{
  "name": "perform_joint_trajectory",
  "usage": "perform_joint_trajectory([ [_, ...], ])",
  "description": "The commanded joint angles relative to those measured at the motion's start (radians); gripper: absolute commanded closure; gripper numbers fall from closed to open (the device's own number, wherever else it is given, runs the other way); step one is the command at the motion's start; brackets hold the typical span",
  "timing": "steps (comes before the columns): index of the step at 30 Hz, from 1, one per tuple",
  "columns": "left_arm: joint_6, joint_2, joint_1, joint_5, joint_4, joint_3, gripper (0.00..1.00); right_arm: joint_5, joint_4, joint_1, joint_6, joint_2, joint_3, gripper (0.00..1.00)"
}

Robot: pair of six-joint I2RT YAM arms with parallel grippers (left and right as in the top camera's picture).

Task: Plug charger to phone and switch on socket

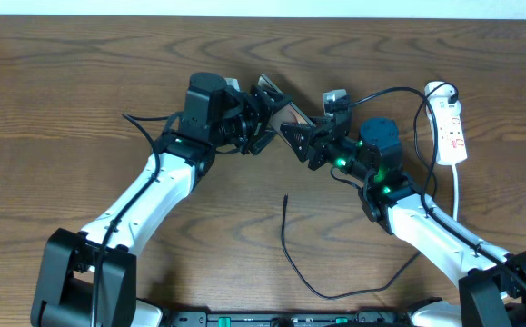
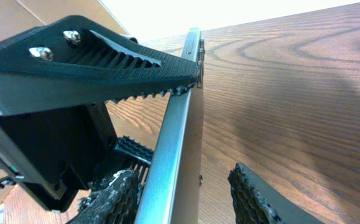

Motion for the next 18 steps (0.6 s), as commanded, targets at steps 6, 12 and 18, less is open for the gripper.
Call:
perform_joint_trajectory([
  [6, -0.011, -0.021, -0.007, 0.001, 0.028, 0.000, 0.93, 0.007, -0.008, 0.005, -0.011, 0.005, 0.013, 0.68],
  [12, -0.011, -0.021, -0.007, -0.006, 0.028, 0.000, 0.92, 0.007, -0.008, 0.005, -0.011, 0.005, 0.013, 0.79],
  [18, -0.011, -0.021, -0.007, -0.006, 0.027, 0.000, 0.74, 0.003, -0.007, 0.005, -0.007, 0.005, 0.013, 0.86],
])
